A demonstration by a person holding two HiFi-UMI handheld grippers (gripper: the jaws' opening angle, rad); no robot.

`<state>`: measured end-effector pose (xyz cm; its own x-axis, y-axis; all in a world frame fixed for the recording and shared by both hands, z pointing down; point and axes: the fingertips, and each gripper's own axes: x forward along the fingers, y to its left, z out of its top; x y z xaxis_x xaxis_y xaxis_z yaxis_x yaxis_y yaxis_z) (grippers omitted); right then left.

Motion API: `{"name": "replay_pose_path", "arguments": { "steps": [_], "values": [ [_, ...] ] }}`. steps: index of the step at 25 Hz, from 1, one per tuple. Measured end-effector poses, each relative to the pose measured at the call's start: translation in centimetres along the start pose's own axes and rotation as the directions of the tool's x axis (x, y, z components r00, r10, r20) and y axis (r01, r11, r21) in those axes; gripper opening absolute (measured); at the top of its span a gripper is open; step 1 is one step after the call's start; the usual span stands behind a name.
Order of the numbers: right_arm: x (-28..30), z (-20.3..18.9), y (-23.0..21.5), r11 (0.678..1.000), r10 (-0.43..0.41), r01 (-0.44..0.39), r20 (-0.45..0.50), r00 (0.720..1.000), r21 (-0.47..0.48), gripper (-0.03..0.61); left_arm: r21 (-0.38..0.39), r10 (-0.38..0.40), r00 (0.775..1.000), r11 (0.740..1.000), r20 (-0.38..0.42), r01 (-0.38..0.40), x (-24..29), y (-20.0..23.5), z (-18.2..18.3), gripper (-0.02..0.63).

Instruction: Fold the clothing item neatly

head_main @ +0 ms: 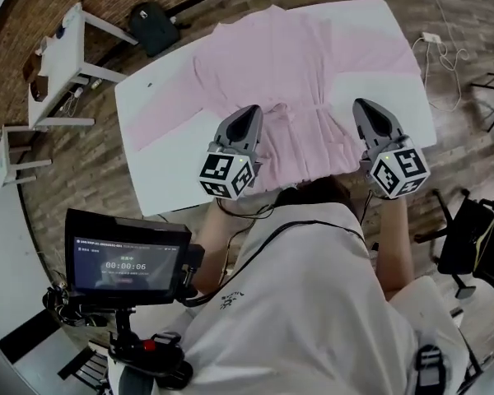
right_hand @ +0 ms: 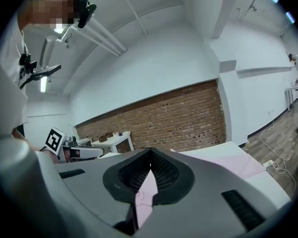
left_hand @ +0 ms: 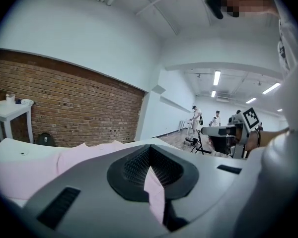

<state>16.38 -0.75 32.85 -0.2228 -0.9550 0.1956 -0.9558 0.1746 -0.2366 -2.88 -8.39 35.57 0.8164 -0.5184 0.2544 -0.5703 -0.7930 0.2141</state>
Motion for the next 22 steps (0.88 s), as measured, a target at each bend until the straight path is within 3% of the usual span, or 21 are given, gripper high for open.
{"name": "replay_pose_path", "arguments": {
  "steps": [5, 12, 17, 22],
  "values": [
    [1.0, -0.4, -8.0, 0.991, -0.128, 0.128, 0.006, 0.992, 0.040, 0.003, -0.001, -0.083, 0.996, 0.997, -0.027, 0.083, 6.2, -1.0, -0.1, 0.003],
    [0.4, -1.9, -21.1, 0.961, -0.272, 0.274, -0.034, 0.962, 0.047, 0.003, 0.005, -0.150, 0.988, 0.989, -0.047, 0.151, 15.2, -5.8, 0.4, 0.003],
    [-1.1, -6.6, -31.2, 0.902, -0.417, 0.428, -0.137, 0.899, 0.061, 0.003, 0.010, -0.227, 0.970, 0.973, -0.083, 0.229, 20.8, -10.3, -0.5, 0.003],
    [-2.2, -11.9, -39.0, 0.847, -0.480, 0.519, -0.255, 0.840, 0.118, 0.017, 0.003, -0.268, 0.956, 0.963, -0.118, 0.270, 24.8, -13.2, -1.3, 0.003]
  ]
}}
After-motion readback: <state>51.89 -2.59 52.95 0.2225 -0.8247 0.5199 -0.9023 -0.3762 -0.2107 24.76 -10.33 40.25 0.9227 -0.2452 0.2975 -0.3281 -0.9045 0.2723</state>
